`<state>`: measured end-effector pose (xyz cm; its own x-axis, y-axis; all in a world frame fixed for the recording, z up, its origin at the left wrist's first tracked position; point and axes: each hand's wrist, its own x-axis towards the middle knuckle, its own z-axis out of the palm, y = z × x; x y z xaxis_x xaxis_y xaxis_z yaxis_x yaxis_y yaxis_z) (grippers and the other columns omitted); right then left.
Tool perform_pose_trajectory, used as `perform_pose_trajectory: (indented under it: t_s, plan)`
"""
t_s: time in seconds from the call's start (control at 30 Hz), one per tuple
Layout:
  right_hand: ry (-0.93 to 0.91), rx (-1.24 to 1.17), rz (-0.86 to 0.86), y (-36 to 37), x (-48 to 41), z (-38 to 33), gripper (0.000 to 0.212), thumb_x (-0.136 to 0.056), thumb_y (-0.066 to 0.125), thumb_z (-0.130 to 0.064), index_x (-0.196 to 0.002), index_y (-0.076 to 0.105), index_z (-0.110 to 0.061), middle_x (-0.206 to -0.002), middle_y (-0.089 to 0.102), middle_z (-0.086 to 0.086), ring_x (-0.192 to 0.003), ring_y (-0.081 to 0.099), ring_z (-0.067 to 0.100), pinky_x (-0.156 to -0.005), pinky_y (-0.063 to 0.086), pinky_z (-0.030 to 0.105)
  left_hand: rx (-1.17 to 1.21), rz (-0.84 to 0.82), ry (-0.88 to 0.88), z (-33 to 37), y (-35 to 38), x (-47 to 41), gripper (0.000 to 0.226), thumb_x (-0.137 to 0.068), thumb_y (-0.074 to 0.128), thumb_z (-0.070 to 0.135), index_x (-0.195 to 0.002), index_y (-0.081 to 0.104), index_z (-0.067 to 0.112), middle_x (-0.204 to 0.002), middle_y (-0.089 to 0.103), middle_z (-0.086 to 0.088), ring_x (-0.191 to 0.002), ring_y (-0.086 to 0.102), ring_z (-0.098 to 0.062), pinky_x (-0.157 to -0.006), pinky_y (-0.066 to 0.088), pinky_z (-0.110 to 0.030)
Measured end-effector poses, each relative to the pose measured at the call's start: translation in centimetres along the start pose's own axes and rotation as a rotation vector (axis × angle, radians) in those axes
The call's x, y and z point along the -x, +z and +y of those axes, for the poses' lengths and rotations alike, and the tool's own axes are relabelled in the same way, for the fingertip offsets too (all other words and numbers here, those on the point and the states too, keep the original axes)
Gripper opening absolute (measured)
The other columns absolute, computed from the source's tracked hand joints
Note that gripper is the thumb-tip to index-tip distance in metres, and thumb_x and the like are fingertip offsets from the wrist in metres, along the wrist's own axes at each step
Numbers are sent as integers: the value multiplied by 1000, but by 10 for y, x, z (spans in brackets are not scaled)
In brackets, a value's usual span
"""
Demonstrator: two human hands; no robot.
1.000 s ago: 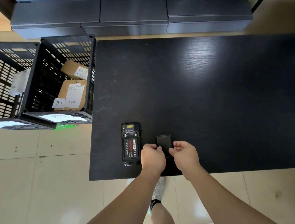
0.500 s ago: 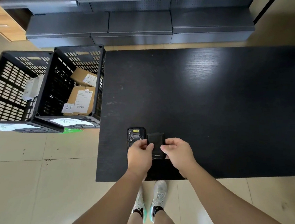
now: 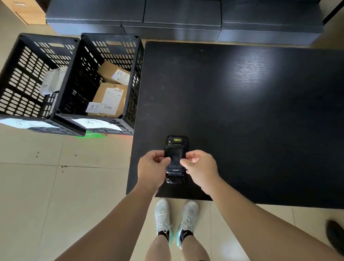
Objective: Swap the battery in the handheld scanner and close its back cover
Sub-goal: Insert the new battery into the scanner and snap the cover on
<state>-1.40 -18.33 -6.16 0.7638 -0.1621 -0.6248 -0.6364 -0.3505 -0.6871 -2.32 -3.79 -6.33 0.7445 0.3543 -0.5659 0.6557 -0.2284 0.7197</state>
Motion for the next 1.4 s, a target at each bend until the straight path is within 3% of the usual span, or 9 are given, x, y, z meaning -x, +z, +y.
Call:
perform_pose_trajectory:
  t_s: [0.17, 0.47, 0.87, 1.4]
  plan:
    - [8, 19, 15, 0, -1, 5, 17, -80, 76, -21, -95, 72, -16, -89, 74, 0, -85, 70, 20, -84, 58, 44, -1, -26, -3, -3, 0, -1, 19, -82, 75, 14, -99, 73, 21, -80, 74, 6, -72, 68, -8, -63, 50, -18]
    - [16, 33, 17, 0, 1, 9, 16, -80, 76, -22, -95, 72, -19, -88, 73, -1, -84, 71, 19, -84, 58, 44, 2, -52, -3, -7, -2, -2, 18, -82, 76, 12, -98, 73, 20, -82, 74, 4, -77, 71, -13, -73, 59, -28]
    - [15, 45, 20, 1, 5, 12, 15, -79, 77, -19, -93, 72, -17, -87, 73, 1, -82, 71, 20, -85, 57, 43, 4, -80, 11, -10, -5, -1, 20, -82, 76, 9, -86, 70, 27, -80, 73, 3, -75, 69, -13, -71, 57, -25]
    - [12, 53, 83, 6, 8, 17, 11, -78, 77, -17, -88, 73, -20, -79, 71, -5, -77, 70, 14, -79, 60, 42, -114, -64, 69, -10, -3, -2, 14, -79, 78, 12, -89, 74, 22, -73, 72, 7, -69, 69, -11, -74, 59, -31]
